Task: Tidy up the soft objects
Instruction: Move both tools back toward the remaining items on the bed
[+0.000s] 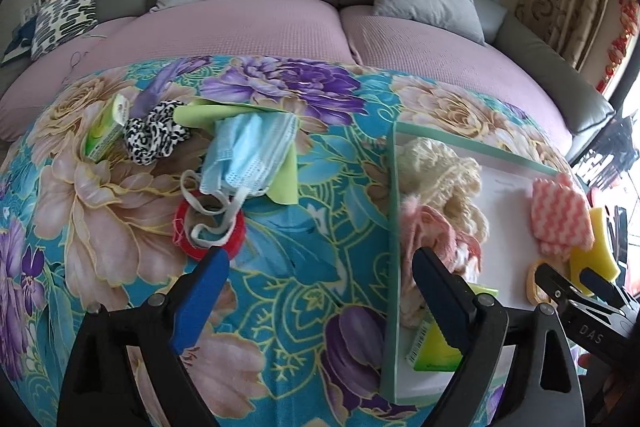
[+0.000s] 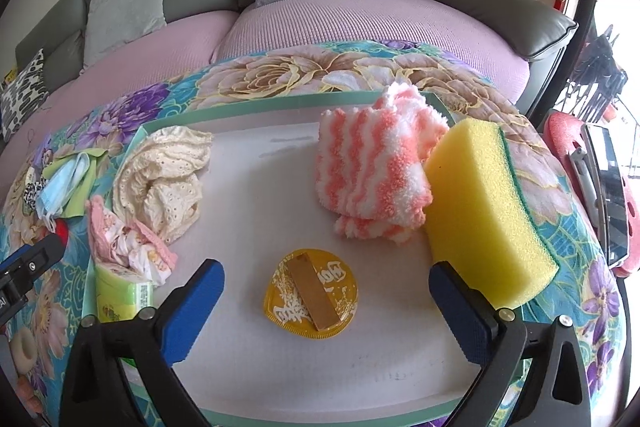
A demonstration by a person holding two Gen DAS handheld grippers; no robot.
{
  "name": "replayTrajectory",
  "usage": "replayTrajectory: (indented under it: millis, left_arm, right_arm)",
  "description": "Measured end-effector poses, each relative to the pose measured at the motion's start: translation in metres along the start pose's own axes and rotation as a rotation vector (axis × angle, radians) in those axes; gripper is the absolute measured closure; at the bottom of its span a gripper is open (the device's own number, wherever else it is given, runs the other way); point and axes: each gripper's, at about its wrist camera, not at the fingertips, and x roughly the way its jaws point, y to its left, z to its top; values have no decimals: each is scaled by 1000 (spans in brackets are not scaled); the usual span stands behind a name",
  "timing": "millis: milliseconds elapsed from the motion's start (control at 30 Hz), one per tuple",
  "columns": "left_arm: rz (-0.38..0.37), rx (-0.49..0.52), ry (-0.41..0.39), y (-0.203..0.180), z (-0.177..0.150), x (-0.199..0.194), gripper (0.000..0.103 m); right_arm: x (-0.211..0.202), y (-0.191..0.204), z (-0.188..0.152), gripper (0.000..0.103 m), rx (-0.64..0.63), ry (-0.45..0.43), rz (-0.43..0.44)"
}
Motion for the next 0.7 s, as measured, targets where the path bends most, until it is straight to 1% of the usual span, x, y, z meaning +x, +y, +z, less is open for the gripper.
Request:
replayTrajectory:
  millis: [100,333,467,600,700]
  left_arm:
    - [19,-6,-8,2,0,1,9]
    - [18,-18,-10,5,1,1,9]
    - [33,-54,-38,14,3,-5,9]
    - [67,-112,-80,33,8,-13,9]
    - [111,-149,-104,53,11,-19,9]
  right_arm:
    - [1,0,1,0,1,1,3]
    - [-2,3,3,0,-7,-6,0]
    - [-6,4,3,0,-1,-21,9]
    - [-23,14,7,0,-10,-96,55]
    - [-31,26,10,0,-22,-135,102]
